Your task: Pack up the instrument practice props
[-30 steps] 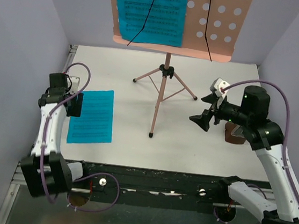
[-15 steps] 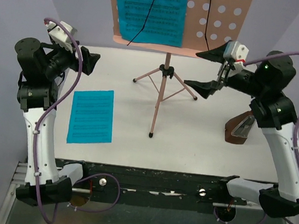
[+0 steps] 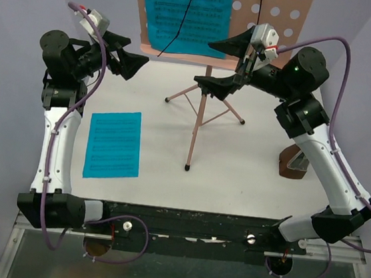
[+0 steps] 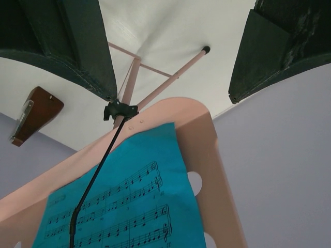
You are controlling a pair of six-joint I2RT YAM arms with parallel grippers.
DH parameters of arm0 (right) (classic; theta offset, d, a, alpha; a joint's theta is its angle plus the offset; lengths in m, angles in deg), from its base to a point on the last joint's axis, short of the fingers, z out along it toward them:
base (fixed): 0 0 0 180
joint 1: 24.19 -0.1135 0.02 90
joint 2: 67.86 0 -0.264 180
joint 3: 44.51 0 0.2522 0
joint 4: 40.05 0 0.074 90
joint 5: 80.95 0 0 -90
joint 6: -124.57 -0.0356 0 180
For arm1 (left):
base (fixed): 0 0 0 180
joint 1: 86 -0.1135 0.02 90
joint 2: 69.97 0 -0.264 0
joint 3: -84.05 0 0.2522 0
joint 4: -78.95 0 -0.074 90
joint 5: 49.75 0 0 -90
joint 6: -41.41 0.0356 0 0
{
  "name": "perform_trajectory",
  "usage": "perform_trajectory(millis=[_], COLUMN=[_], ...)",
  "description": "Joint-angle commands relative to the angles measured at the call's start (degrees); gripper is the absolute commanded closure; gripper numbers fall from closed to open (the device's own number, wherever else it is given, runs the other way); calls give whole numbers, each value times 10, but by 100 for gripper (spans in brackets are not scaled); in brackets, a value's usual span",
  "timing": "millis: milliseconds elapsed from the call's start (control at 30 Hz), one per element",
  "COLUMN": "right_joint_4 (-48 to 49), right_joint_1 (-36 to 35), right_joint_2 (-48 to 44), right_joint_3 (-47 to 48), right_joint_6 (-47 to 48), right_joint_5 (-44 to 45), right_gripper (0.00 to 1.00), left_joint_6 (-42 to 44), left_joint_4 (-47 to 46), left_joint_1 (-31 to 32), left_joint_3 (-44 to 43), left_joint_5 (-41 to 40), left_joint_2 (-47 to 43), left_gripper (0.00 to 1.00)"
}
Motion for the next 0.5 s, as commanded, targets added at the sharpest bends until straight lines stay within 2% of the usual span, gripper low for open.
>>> perform_trajectory(millis=[0,200,467], right_joint_4=[41,28,8], right_joint_1=[-9,-9,-9], right_joint_2=[1,-6,12], right_joint_3=[-3,-22,-5], right_joint_6=[-29,-20,-28], right_joint_5=[27,30,41], right_gripper=[0,0,0], left_joint_6=[-48,-65,-66], left_joint_4=[-88,-118,-101], left_joint_1=[20,59,108], left_joint_3=[-21,-29,-16], left_joint_5=[19,22,33], left_joint_2=[28,48,28], left_gripper=[1,1,3])
